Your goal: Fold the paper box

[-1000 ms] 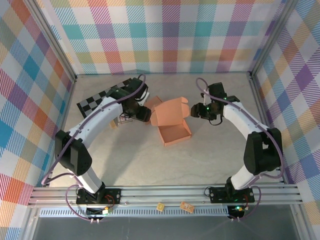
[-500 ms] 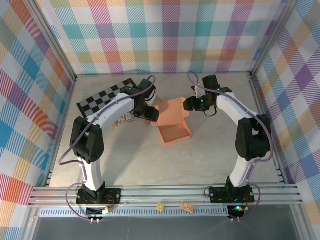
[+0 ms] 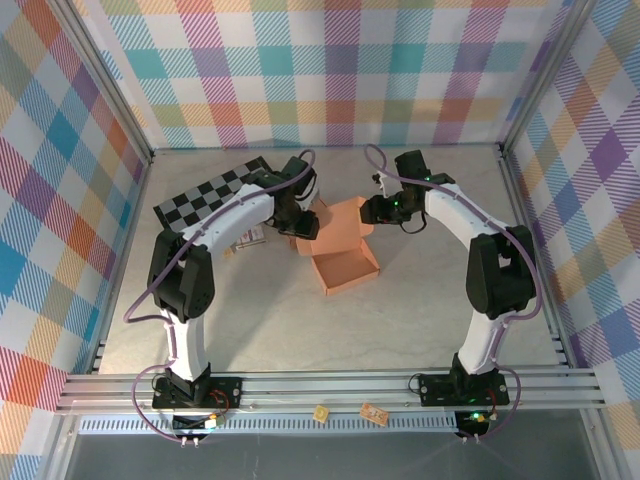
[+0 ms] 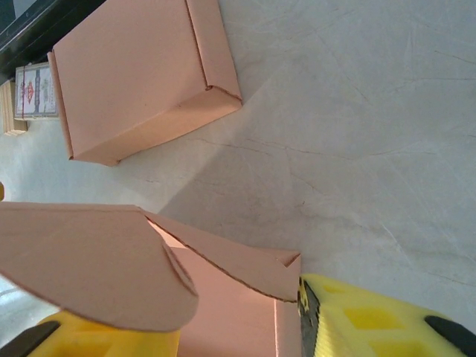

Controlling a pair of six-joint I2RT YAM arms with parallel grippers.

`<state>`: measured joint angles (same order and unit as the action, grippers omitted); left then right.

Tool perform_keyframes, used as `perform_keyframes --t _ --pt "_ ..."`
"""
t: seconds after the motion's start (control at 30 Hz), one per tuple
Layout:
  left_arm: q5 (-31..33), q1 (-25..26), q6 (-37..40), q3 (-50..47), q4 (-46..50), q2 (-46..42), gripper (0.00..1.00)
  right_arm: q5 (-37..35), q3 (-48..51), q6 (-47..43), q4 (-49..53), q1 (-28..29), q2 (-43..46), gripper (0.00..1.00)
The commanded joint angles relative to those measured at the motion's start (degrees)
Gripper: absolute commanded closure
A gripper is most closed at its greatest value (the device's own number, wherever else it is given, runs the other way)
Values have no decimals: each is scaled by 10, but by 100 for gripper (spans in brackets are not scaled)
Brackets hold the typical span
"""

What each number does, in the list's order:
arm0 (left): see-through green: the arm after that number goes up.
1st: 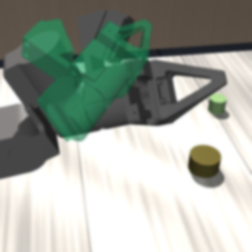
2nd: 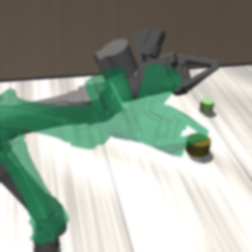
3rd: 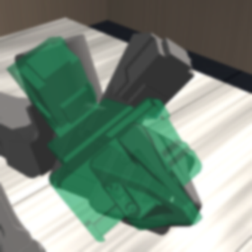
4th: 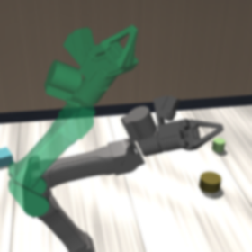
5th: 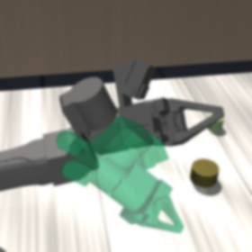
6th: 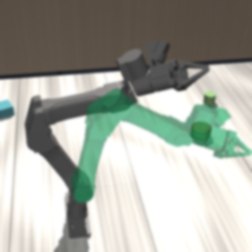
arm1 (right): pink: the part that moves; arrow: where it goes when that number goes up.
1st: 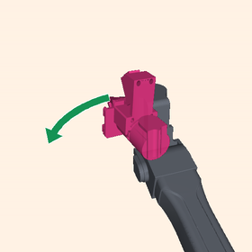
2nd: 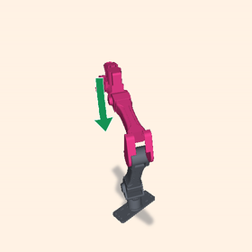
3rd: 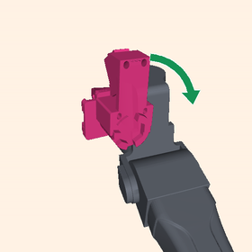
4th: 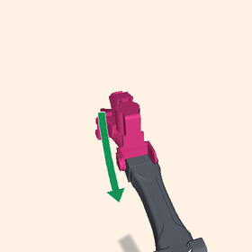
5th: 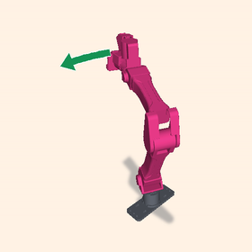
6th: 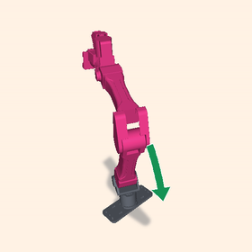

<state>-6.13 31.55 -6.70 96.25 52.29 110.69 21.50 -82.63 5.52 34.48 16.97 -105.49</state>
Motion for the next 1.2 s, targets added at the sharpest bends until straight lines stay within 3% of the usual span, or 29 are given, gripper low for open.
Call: perform_keyframes --t 0.0,0.27,0.47,0.63,1.0,1.17 --pt "12 10 -17 17 6 7 68 -3 3 7 4 3 10 59" --pt "22 18 -25 32 7 15 73 -5 27 18 -10 10 22 68" --pt "15 18 54 64 35 37 73 -59 22 -12 -14 12 20 53" --pt "49 18 90 74 40 46 71 -25 -15 -66 9 12 -13 48" --pt "51 14 56 103 57 56 56 -31 -15 -50 8 14 -10 80" --pt "15 -7 38 61 57 27 54 -51 8 -48 -2 17 10 86"
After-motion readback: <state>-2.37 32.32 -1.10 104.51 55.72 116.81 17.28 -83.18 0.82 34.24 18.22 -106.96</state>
